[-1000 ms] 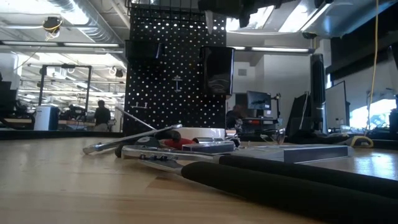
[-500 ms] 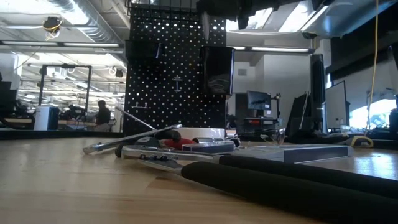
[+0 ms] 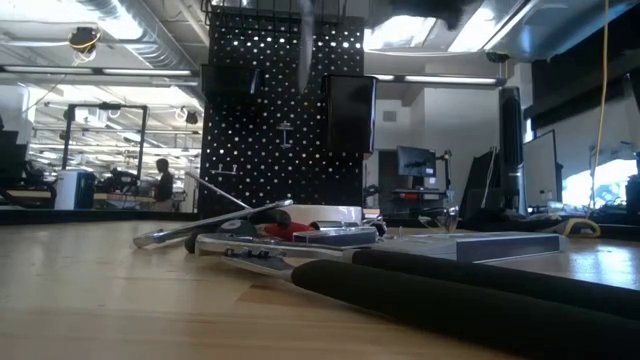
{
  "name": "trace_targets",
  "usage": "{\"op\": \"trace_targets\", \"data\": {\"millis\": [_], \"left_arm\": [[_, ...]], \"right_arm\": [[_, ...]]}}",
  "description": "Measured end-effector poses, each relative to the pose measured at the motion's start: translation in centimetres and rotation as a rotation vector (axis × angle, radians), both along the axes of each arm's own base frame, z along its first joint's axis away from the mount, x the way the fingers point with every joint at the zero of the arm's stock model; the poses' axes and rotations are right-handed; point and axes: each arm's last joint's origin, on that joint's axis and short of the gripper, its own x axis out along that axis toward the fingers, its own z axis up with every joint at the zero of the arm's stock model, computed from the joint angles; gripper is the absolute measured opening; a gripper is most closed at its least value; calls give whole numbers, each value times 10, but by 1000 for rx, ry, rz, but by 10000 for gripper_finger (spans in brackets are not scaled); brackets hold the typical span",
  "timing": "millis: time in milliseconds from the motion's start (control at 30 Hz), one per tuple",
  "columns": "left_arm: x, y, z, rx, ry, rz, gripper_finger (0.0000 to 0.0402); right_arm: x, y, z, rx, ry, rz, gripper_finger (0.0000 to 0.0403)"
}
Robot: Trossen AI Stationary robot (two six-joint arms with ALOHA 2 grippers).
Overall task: Hang tools onto peg board
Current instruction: Hang the blue scissors on the peg board
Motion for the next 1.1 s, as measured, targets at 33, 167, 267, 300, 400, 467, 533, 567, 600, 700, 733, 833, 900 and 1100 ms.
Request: {"op": "trace_targets", "data": {"millis": [33, 167, 267, 300, 400, 467, 533, 567, 600, 700, 733, 833, 900, 1100], "left_arm": [[2, 2, -2, 3, 12, 27, 31], [15, 9, -14, 51, 75, 92, 31], [27, 13, -22, 137, 130, 110, 31], [30, 14, -24, 166, 152, 124, 31], [36, 19, -27, 229, 179, 175, 31], [38, 21, -26, 246, 176, 192, 31], [38, 24, -25, 254, 172, 212, 31], [38, 25, -24, 251, 167, 231, 31], [38, 27, -24, 246, 166, 254, 31], [37, 32, -24, 228, 161, 292, 31], [37, 34, -24, 223, 158, 299, 31], [38, 39, -24, 208, 149, 319, 31], [38, 42, -23, 199, 137, 328, 31], [39, 46, -23, 224, 149, 319, 31]], "right_arm": [[-8, 0, -1, 17, 19, -5, 104], [-29, 7, -18, 23, 56, -57, 105], [-37, 13, -38, 9, 65, -91, 105], [-38, 15, -44, 4, 73, -101, 105], [-42, 18, -62, 1, 99, -139, 105], [-42, 20, -69, 8, 94, -150, 105], [-43, 20, -73, 11, 88, -158, 105], [-43, 19, -74, 15, 83, -160, 105], [-42, 19, -74, 18, 79, -162, 105], [-42, 19, -73, 23, 61, -163, 105], [-41, 20, -72, 21, 54, -161, 105], [-41, 20, -71, 17, 42, -157, 105], [-41, 20, -71, 17, 42, -157, 105], [-41, 20, -71, 16, 42, -157, 105]]}}
